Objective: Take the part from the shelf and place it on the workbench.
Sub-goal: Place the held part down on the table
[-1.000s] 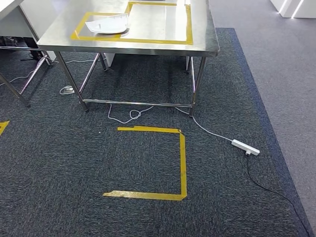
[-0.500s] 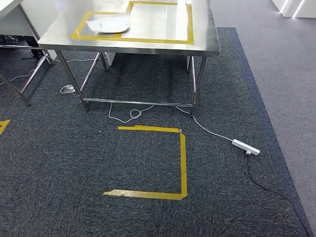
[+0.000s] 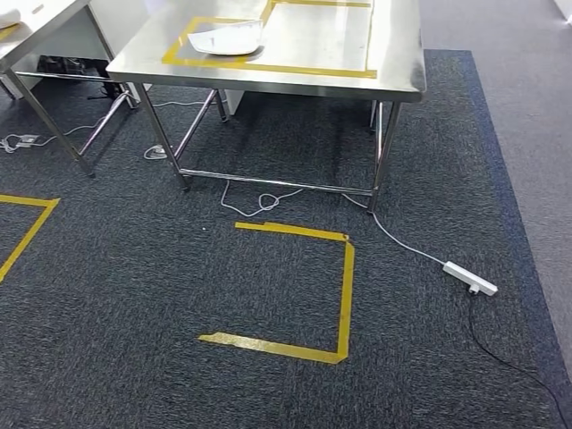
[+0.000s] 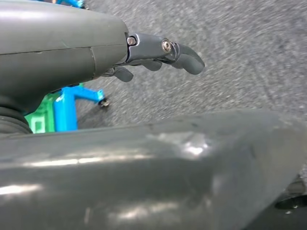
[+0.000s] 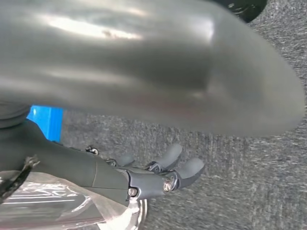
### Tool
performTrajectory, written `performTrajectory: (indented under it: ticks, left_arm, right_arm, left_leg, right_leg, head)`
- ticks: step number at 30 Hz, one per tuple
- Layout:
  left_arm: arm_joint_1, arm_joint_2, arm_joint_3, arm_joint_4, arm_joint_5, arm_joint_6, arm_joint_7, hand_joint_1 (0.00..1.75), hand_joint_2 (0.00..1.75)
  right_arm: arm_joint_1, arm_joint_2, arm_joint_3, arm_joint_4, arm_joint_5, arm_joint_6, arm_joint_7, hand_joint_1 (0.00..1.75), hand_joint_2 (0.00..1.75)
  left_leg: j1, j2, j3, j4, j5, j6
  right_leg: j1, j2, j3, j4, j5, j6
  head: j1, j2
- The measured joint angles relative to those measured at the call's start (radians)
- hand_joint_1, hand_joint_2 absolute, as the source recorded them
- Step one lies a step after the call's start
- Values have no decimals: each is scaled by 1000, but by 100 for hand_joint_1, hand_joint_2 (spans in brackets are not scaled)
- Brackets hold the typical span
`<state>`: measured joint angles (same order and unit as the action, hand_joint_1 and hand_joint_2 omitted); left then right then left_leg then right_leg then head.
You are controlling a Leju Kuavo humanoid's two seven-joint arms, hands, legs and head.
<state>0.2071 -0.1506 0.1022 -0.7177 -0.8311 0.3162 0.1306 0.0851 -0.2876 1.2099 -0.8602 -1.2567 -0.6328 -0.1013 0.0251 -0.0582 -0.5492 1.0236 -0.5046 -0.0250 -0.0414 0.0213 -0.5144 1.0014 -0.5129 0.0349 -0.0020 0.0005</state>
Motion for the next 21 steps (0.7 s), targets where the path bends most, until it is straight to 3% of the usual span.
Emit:
performTrajectory:
  ticks: [2,3,4,5,6,7,9,10,11,13,14,16,18,19,20,21]
  left_arm:
    - [-3,1,-3,4,3,2,0,0,0]
    - [-6,1,-5,6,6,2,0,0,0]
    - [-7,1,-7,9,9,3,0,0,0]
    - [-7,2,-9,13,13,5,0,0,0]
    - [-7,3,-11,17,17,7,-1,0,0]
    - [-7,3,-12,21,20,10,-1,0,0]
    - [-11,6,-13,27,27,15,-4,0,0]
    - [-14,8,-14,29,29,17,-5,0,0]
    - [-17,9,-15,32,31,19,-7,0,0]
    - [-19,11,-16,42,34,21,-9,0,0]
    - [-18,11,-17,46,35,22,-9,0,0]
    - [-21,12,-18,54,39,23,-9,0,0]
    - [-28,11,-19,61,43,24,-11,0,0]
    - [-30,10,-20,66,45,26,-13,0,0]
    - [-32,10,-20,72,48,28,-14,0,0]
    - [-32,10,-20,77,49,30,-16,0,0]
  right_arm:
    - [1,0,0,2,4,1,0,0,0]
    - [1,0,0,4,7,1,0,0,0]
    - [1,0,0,6,11,3,0,0,0]
    - [1,0,-1,8,14,4,1,0,0]
    - [1,0,-2,10,18,6,1,0,0]
    - [0,0,-3,12,23,9,2,0,0]
    - [0,2,-6,14,31,15,3,0,0]
    - [0,4,-7,16,34,17,3,0,0]
    - [0,5,-9,17,37,19,4,0,0]
    - [-3,6,-13,20,42,22,4,0,0]
    - [-5,6,-15,21,45,23,5,0,0]
    - [-7,7,-19,23,51,24,5,0,0]
    - [-5,8,-19,28,55,26,6,0,0]
    - [-3,8,-20,31,58,27,8,0,0]
    - [-1,8,-20,35,60,29,10,0,0]
    - [1,8,-21,38,63,31,11,0,0]
  left_leg:
    - [-2,38,-55,119,-70,-1]
    - [-2,45,-87,192,-104,1]
    - [-3,48,-108,245,-122,3]
    - [-5,49,-112,264,-122,8]
    - [-8,51,-97,243,-103,15]
    - [-13,59,-64,186,-71,24]
    - [-28,103,10,46,-20,47]
    - [-34,121,31,1,-9,53]
    - [-39,133,39,-22,-7,56]
    - [-40,116,34,-29,-2,55]
    - [-38,106,34,-34,3,57]
    - [-33,85,33,-44,15,63]
    - [-33,62,25,-45,22,69]
    - [-34,49,23,-45,24,70]
    - [-35,36,21,-44,25,70]
    - [-36,22,21,-43,26,70]
  right_leg:
    - [7,-25,-7,0,3,-11]
    - [11,-39,-10,0,4,-14]
    - [16,-53,-13,0,4,-16]
    - [20,-66,-15,0,4,-18]
    - [25,-79,-15,0,4,-19]
    - [28,-90,-14,0,4,-19]
    - [35,-111,-12,1,4,-18]
    - [37,-122,-12,2,4,-16]
    - [39,-133,-12,2,4,-14]
    - [39,-154,-10,0,5,-7]
    - [38,-146,-11,2,1,-1]
    - [34,-90,-35,54,-37,9]
    - [31,-34,-96,184,-104,15]
    - [31,-26,-125,248,-128,16]
    - [31,-24,-143,285,-133,16]
    - [31,-23,-142,281,-117,16]
  head:
    - [-5,0]
    - [-6,0]
    - [-7,0]
    - [-6,0]
    - [-7,0]
    - [-7,0]
    - [-6,0]
    - [-5,0]
    - [-5,0]
    - [-5,0]
    - [-5,0]
    - [-3,0]
    - [-1,0]
    - [-1,0]
    - [-2,0]
    - [-2,0]
